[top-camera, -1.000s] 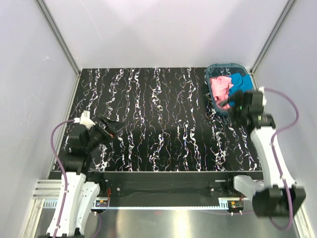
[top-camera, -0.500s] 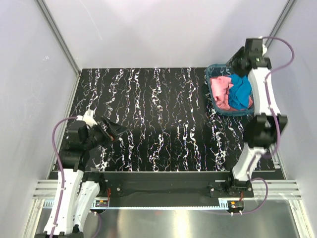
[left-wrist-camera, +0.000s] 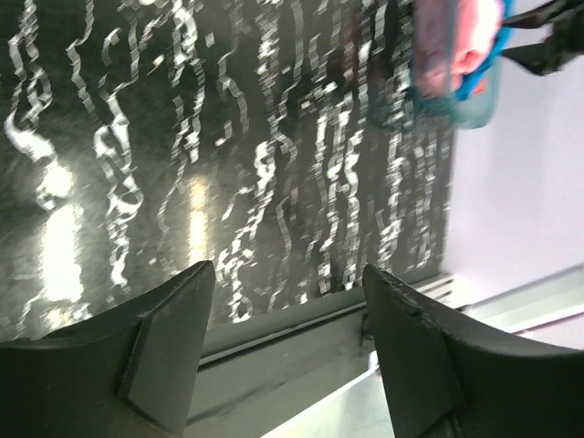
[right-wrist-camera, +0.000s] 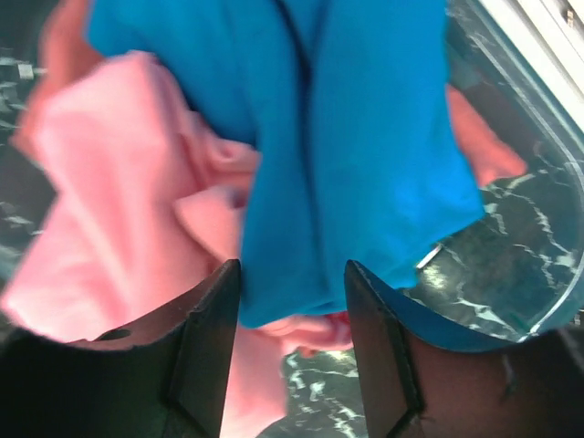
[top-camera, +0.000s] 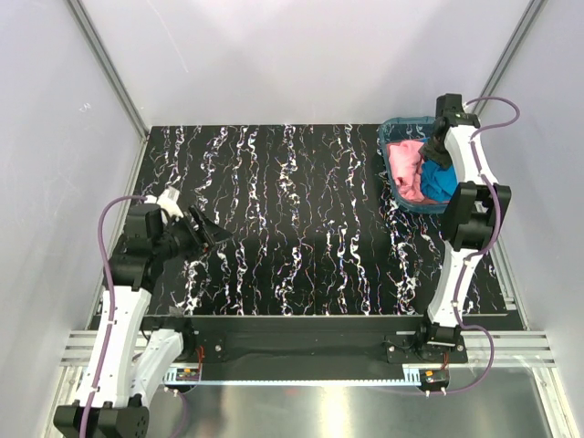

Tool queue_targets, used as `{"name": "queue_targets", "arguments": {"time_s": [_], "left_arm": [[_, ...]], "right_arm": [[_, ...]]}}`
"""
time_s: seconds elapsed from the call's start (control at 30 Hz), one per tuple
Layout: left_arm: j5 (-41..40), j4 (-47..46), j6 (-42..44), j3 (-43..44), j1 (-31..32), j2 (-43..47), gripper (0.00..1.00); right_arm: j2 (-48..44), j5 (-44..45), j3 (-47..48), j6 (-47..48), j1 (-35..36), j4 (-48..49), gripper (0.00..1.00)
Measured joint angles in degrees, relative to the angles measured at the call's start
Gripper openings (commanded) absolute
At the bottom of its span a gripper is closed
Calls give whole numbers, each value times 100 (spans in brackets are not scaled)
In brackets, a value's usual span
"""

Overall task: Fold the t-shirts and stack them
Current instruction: Grab the tshirt from the pile

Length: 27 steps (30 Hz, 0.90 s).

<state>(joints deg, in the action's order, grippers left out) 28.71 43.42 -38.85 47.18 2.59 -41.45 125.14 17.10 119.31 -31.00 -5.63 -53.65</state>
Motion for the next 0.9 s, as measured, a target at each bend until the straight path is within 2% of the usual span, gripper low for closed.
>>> {"name": "queue_targets", "arguments": {"time_s": [0.03,0.17,0.27,0.3,0.47,0.63,0.73,0.9], "left_arm": [[-35,79,74,2,7,-46,68],[-116,348,260,2,15,-136,64],[-116,450,332,20,15,-201,61],[-116,496,350,50,17,-251,60],[-116,527,413,199,20,-372,58],[-111,566,413,273,20,-356,56],[-111,640,417,341,20,-352,56],[-111,662,448,380,20,-245,55]], "right_arm": [[-37,-2,-122,31,-33,26,55],[-46,-46,-332,109,-181,153,40],[-46,-140,-319,164,-262,240,17],[-46,-170,-293,155,-282,247,0],[-44,-160,103,192,-332,85,0],[-42,-157,1196,332,-356,-173,0],[-138,-487,1674,409,-380,-15,0],[-492,-966,1947,433,-382,127,0]]}}
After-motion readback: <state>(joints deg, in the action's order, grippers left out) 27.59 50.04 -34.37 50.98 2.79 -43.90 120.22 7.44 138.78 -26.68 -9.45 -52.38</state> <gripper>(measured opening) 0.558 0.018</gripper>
